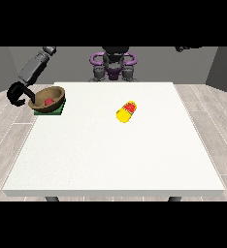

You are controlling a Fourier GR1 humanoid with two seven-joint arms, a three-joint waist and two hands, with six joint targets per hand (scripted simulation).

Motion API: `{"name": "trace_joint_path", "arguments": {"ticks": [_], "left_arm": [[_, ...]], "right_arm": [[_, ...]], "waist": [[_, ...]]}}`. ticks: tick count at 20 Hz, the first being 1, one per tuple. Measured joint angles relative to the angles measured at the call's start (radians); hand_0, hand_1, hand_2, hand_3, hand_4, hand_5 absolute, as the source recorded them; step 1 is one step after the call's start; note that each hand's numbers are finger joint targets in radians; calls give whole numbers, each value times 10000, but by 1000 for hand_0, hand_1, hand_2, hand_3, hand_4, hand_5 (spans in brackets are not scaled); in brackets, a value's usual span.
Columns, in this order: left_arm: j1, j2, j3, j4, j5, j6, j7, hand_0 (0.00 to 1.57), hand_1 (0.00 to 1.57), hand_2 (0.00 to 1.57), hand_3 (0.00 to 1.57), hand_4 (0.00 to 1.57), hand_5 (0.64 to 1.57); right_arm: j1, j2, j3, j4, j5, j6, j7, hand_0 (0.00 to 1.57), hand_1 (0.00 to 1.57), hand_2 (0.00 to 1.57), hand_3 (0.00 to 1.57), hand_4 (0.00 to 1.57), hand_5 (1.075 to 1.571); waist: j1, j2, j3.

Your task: Pick the cup and pour the ball into the bowl, then pick the bowl and place it on the pad

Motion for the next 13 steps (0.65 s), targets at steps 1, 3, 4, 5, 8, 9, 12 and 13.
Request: {"name": "trace_joint_path", "arguments": {"ticks": [1, 3, 4, 5, 8, 9, 12, 13], "left_arm": [[16, 71, 10, -198, 76, 85, 125, 0, 0, 0, 0, 0, 1563], [128, 142, 93, -520, 148, 313, 217, 0, 0, 0, 0, 0, 1564], [262, 135, 169, -647, 203, 284, 176, 0, 0, 0, 0, 0, 1563], [308, 195, 223, -803, 299, 338, 259, 0, 0, 0, 0, 0, 1564], [582, 142, 360, -1025, 497, 412, 274, 0, 0, 0, 0, 0, 1566], [733, 87, 406, -1016, 568, 312, 231, 0, 0, 0, 0, 0, 1566], [990, 91, 451, -812, 640, 196, 224, 0, 0, 0, 0, 0, 1566], [1141, -16, 391, -723, 600, 157, 201, 0, 0, 0, 0, 0, 1566]], "right_arm": [[-61, -135, -38, 35, -6, -21, -7, 346, 346, 491, 709, 0, 1465], [-151, -279, -100, 64, -50, 100, -62, 253, 253, 350, 61, 0, 1428], [-154, -311, -195, 89, -131, 104, -147, 288, 288, 305, 232, 0, 1423], [-194, -349, -234, 123, -161, 125, -166, 387, 387, 342, 288, 0, 1414], [-287, -514, -315, 154, -254, 330, -86, 385, 385, 301, 207, 0, 1432], [-307, -629, -363, 155, -312, 453, -6, 371, 371, 245, 0, 0, 1416], [-492, -874, -403, 90, -439, 921, 397, 450, 450, 269, 380, 191, 1361], [-575, -1021, -406, 53, -482, 1141, 634, 379, 379, 120, 409, 315, 1374]], "waist": [[19, 48, 1], [-54, 78, -3], [-48, 153, -5], [-36, 181, -7], [-122, 159, -11], [-137, 133, -14], [-277, -150, -21], [-298, -393, -25]]}}
